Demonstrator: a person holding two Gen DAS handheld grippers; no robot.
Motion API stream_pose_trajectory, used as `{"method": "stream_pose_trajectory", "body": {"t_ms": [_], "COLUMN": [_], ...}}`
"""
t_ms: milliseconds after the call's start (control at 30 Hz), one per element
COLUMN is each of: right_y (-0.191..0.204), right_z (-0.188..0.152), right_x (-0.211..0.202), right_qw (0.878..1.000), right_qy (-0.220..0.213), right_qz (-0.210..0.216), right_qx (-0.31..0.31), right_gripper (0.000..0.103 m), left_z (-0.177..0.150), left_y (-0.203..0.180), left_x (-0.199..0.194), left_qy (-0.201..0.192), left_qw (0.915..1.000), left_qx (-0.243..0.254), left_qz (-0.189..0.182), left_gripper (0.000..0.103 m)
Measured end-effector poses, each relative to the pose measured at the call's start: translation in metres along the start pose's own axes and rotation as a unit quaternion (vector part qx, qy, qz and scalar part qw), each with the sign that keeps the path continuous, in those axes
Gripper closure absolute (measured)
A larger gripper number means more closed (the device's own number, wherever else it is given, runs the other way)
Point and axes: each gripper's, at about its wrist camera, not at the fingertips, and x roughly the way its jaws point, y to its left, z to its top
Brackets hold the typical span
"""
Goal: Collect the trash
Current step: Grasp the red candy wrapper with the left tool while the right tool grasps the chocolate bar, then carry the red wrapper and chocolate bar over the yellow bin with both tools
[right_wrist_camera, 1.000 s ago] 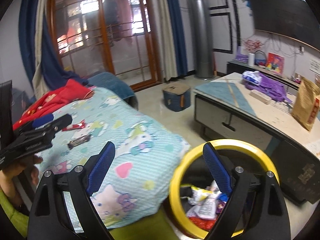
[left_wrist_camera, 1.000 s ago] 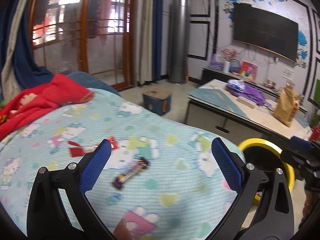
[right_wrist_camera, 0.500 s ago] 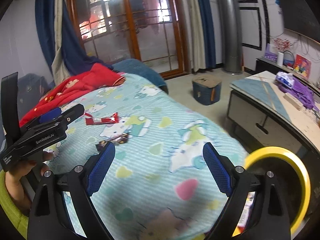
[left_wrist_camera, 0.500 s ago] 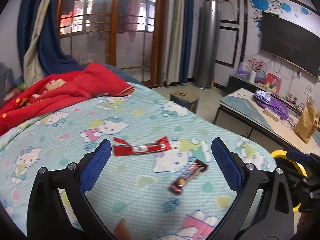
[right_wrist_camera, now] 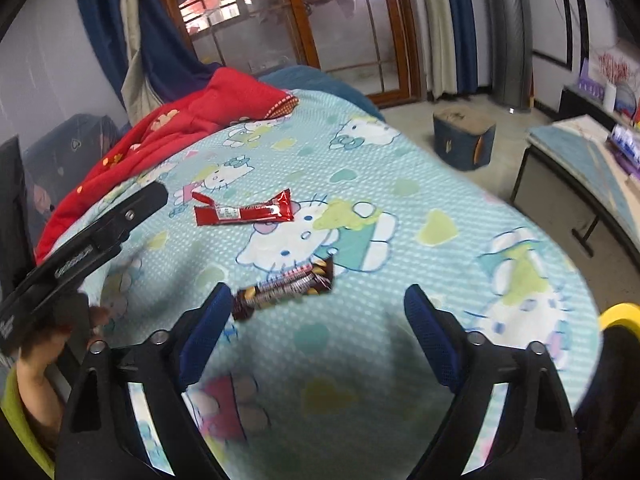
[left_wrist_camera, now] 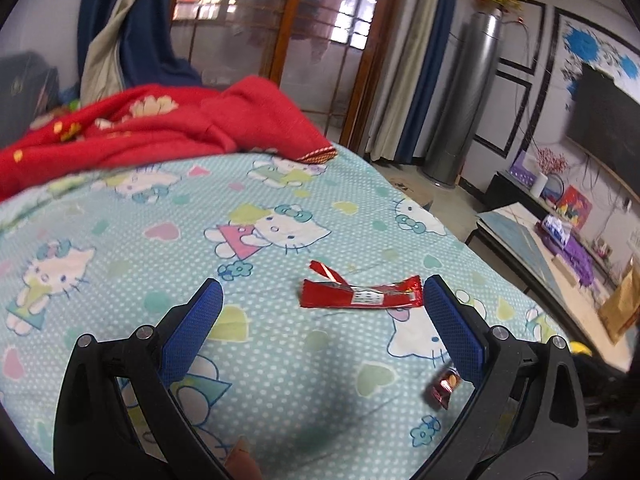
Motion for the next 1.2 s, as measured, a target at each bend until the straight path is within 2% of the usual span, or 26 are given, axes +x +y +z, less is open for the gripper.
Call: {"method": "stream_pose_trajectory", "body": {"t_ms": [67,133,167,233,300,333,400,600,667,733,833,867,1200], "right_y": [-0.002,-0.006,-0.007,-0.006,-0.004,-0.004,-0.002,0.005,0.005,0.003,0.002,0.002,-0.001], "right_z": [0.005,0.007,0.007,0.005,0.003,0.001,-0.002,-0.018,-0.024,-0.031,-0.037,-0.038,-0.047], "right_x": [0.016,0.029,0.034,0.036,0.035,0.033,0.029,0.013,0.009,0.004,-0.005,-0.007,-0.03], "right_qw": [1.0,0.999,0.998,0.998,0.999,0.999,1.0,1.0,1.0,0.999,0.999,0.999,0.999], "right_qy": [0.016,0.034,0.041,0.033,0.029,0.026,0.023,0.014,0.012,0.011,0.011,0.011,-0.005], "right_qz": [-0.004,0.004,0.005,-0.006,-0.002,-0.003,0.0,0.016,0.023,0.026,0.031,0.031,0.027], "right_qx": [0.021,0.041,0.046,0.044,0.039,0.034,0.021,0.01,0.016,0.021,0.025,0.025,0.019], "right_gripper": [0.024,0.034,0.042,0.052,0.076,0.077,0.089,0.091,0.091,0.091,0.091,0.091,0.091], "left_z": [0.0,0.002,0.003,0.003,0.004,0.004,0.003,0.001,-0.001,-0.002,-0.003,-0.004,-0.012], "left_y": [0.004,0.008,0.01,0.013,0.017,0.019,0.022,0.024,0.023,0.022,0.021,0.021,0.012], "left_x": [0.004,0.011,0.015,0.023,0.031,0.036,0.046,0.063,0.064,0.065,0.064,0.062,0.034], "left_qy": [0.007,0.017,0.023,0.034,0.044,0.052,0.065,0.091,0.095,0.098,0.099,0.098,0.087], "left_qw": [0.9999,0.9996,0.9993,0.9984,0.9971,0.996,0.9939,0.9886,0.9881,0.9874,0.9868,0.9867,0.9887], "left_qx": [-0.012,-0.024,-0.029,-0.045,-0.061,-0.071,-0.085,-0.106,-0.105,-0.104,-0.1,-0.1,-0.071], "left_qz": [0.001,-0.001,0.0,-0.003,-0.011,-0.016,-0.026,-0.056,-0.06,-0.069,-0.08,-0.083,-0.1], "left_gripper": [0.011,0.011,0.011,0.011,0.011,0.016,0.022,0.05,0.074,0.075,0.085,0.102,0.102]}}
